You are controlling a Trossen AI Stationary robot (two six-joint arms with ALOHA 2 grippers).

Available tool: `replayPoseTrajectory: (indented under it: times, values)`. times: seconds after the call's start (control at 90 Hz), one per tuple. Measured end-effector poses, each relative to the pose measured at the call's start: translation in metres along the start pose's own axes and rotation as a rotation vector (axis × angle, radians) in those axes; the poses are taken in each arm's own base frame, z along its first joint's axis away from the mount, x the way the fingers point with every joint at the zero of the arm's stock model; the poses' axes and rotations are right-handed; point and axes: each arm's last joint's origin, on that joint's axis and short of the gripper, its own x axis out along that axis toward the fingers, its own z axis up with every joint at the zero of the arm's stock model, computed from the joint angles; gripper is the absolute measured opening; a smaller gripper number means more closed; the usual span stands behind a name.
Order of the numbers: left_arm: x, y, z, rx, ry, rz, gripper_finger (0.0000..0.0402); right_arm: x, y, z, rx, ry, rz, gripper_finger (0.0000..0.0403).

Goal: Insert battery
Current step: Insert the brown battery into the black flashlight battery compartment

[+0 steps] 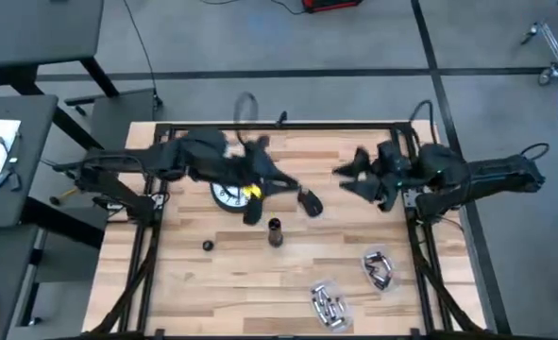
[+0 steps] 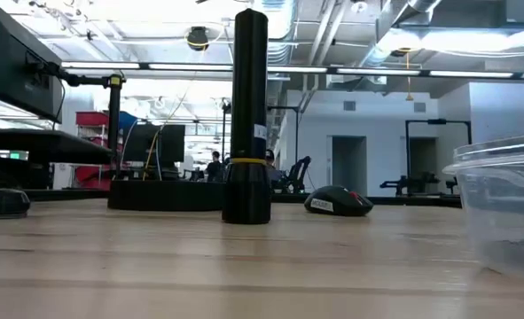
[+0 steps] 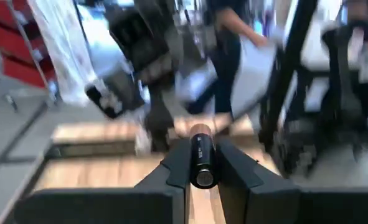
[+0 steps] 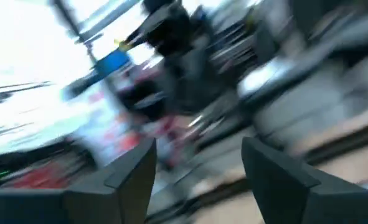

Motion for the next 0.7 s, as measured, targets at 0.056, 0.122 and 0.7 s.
replayPoseTrajectory:
  times: [0.056,0.122,0.7]
  values:
    - [-0.003,0.002,0.007,-0.005,-0.059,0.005,0.0027,0.008,0.002,-0.001,-0.07,-0.064,-0.002,0.0222]
    - [-0.003,0.004,0.009,-0.009,-0.07,0.007,0.0027,0.017,0.004,-0.001,-0.125,-0.144,0.022,0.0219]
    - [-0.022,-0.006,-0.059,-0.084,0.658,0.028,0.0027,0.005,0.004,-0.075,-0.097,0.814,-0.185,0.018]
